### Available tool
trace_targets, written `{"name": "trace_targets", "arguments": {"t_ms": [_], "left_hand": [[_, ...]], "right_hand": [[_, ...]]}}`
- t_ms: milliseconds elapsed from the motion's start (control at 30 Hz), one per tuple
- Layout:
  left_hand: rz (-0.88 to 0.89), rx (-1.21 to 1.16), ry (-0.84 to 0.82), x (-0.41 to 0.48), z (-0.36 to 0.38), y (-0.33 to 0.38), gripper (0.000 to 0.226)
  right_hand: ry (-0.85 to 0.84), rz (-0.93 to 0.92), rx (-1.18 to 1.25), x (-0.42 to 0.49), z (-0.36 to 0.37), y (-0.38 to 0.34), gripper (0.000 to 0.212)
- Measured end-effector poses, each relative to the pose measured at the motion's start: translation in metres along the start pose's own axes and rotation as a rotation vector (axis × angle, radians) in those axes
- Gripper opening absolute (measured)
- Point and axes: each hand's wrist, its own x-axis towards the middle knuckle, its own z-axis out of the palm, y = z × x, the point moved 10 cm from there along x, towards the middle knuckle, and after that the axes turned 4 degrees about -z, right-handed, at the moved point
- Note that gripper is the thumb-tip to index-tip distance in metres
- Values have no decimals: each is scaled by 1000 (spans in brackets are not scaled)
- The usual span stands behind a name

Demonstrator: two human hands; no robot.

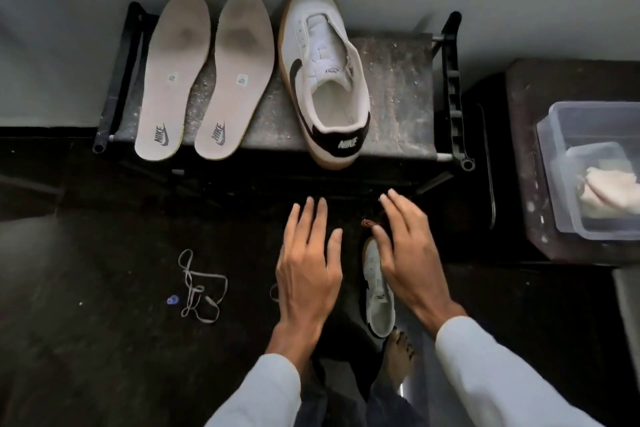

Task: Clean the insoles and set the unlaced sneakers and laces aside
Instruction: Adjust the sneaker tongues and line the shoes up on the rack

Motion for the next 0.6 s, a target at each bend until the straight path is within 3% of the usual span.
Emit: {"name": "trace_targets", "arguments": {"t_ms": [167,333,600], "left_hand": [[-31,212,-212,-55,77,-29,57],[46,472,-455,-114,157,-61,62],[37,535,-583,-157,287,-101,63]], "right_hand": [[-225,44,-179,-71,48,40,59],[-474,123,-295,-150,98,96,74],[-647,137,-324,-219,179,191,79]]}}
